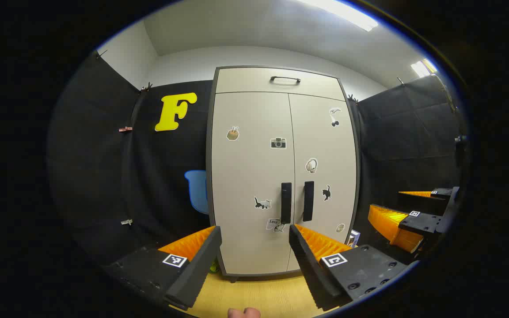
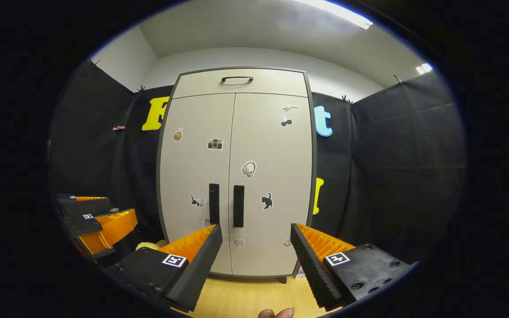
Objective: Open the right door of the double-door shoe cabinet with the right hand, and open the left door with the left hand.
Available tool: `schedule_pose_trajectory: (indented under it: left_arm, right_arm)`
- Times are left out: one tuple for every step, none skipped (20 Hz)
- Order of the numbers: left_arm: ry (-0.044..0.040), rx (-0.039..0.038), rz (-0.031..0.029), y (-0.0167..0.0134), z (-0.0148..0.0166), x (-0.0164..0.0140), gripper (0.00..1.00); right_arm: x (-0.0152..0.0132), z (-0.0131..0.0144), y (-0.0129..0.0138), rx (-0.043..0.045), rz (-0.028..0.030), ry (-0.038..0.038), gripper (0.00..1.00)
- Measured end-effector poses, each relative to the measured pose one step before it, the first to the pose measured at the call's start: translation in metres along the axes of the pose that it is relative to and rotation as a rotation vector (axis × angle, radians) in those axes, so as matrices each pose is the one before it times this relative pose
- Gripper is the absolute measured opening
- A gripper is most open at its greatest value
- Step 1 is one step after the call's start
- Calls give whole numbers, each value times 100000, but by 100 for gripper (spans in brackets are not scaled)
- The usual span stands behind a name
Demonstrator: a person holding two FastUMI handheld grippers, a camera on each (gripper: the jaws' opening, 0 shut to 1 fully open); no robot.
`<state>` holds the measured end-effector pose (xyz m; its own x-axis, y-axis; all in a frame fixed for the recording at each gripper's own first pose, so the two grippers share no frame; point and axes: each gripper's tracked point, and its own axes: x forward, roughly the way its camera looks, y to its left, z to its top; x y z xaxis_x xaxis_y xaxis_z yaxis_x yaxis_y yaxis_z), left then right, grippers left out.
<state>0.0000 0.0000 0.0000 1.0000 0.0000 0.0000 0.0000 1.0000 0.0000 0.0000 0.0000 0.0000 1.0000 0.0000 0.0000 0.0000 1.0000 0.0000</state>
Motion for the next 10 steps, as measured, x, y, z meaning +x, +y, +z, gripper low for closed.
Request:
schedule_pose_trajectory:
  left_arm:
    - [56, -67, 42, 26, 72, 11, 95]
    - [-82, -47, 8, -10, 8, -18, 95]
    - [-137, 47, 47, 57, 132, -12, 95]
    - [-72, 137, 10, 81, -52, -11, 95]
    - [-81, 180, 76, 42, 92, 67, 95]
    - [-21, 124, 17, -8, -58, -10, 95]
    - [-66, 26, -68, 30, 26, 9, 95]
    - [28, -5, 4, -37, -9, 68, 95]
    - [78, 0, 155, 102, -48, 26, 95]
    - [142, -13, 35, 24, -105, 5, 95]
  right_arm:
    - [-34, 25, 37, -36, 41, 0, 98]
    - [-3, -25, 42, -237, -90, 40, 98]
    - [19, -21, -11, -127, 1, 40, 98]
    - [35, 28, 26, 52, -82, -55, 98]
    - [46, 3, -18, 111, -94, 10, 98]
    - [30, 11, 23, 213, -20, 80, 98]
    - [30, -17, 3, 84, -49, 97, 98]
    - [55, -13, 2, -151, -104, -40, 98]
    - [87, -50, -64, -361, -277, 159, 98]
    - [52, -112, 23, -138, 41, 158, 98]
